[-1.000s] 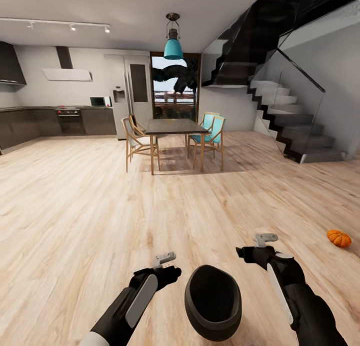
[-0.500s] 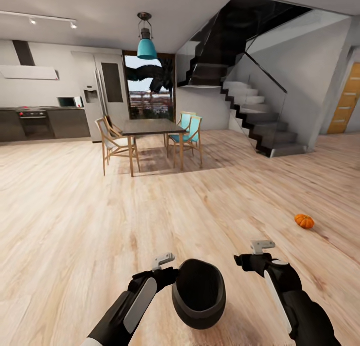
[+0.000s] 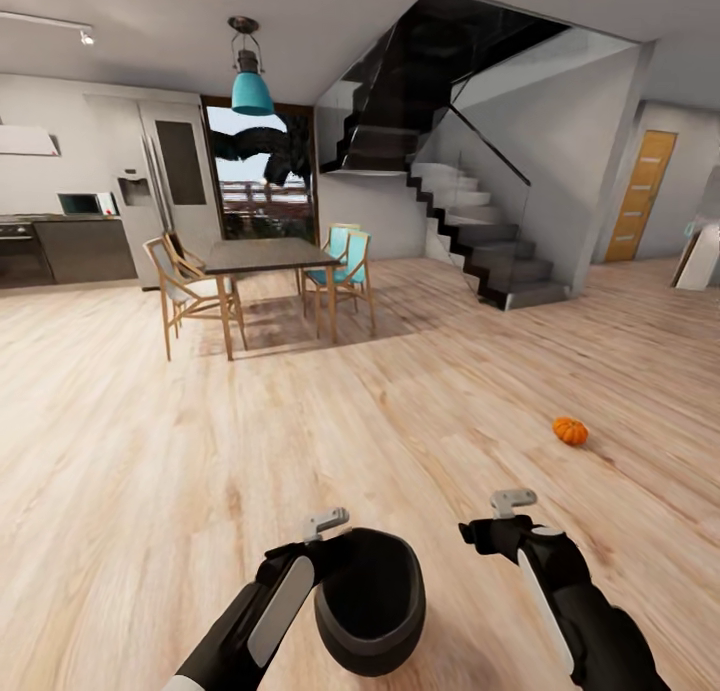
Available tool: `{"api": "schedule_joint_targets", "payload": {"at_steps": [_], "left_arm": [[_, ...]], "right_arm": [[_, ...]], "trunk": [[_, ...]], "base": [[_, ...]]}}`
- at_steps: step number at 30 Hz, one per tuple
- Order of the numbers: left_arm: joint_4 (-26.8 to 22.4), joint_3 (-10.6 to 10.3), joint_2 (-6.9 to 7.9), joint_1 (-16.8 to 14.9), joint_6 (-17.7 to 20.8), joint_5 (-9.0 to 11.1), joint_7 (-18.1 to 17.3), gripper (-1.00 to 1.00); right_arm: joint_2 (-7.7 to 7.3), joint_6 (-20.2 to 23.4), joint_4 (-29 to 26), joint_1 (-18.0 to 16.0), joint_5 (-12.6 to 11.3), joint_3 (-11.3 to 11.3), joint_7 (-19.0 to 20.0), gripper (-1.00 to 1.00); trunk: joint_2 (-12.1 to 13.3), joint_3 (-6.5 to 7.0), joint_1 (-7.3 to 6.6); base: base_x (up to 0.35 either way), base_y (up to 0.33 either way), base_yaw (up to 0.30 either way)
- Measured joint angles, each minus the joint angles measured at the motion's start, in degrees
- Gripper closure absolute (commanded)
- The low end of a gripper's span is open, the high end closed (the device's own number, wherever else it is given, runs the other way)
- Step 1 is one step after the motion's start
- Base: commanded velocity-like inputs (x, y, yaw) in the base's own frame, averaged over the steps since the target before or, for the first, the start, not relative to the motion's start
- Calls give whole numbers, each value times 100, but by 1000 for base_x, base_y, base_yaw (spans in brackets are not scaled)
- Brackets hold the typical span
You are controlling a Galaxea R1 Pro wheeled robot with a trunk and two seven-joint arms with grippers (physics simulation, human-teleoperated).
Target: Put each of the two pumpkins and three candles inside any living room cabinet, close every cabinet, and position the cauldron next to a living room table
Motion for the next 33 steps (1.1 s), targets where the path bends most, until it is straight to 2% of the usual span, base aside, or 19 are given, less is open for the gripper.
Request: {"api": "schedule_joint_targets", "payload": {"at_steps": [5,8,11,13,19,29,33], "left_arm": [[26,-3,-1,0,10,-5,1,-100],[62,-35,96,62,-62,-4,-93,-100],[62,-35,96,62,-63,-2,-94,-100],[62,-35,96,62,-63,-2,-94,-100],[62,-35,96,62,-63,-2,-94,-100],[62,-35,96,62,-63,-2,-94,-100],[74,-25,162,61,-88,-13,-147,-100]], "right_arm": [[21,-40,385,-28,-17,316,-5,-100],[119,-105,288,-115,-119,414,100,-100],[216,-105,192,-116,-168,498,201,-100],[260,-105,127,-116,-165,498,204,-100],[261,-105,-66,-116,-164,499,204,-100],[261,-105,-70,-116,-164,499,204,-100],[384,-80,-174,-214,-126,455,67,-100]], "trunk": [[0,0,0],[0,0,3],[0,0,3],[0,0,3],[0,0,3],[0,0,3],[0,0,3]], "base": [[251,-75,-10],[0,22,0],[0,27,0],[0,27,0],[0,27,0],[0,32,0],[0,192,0]]}}
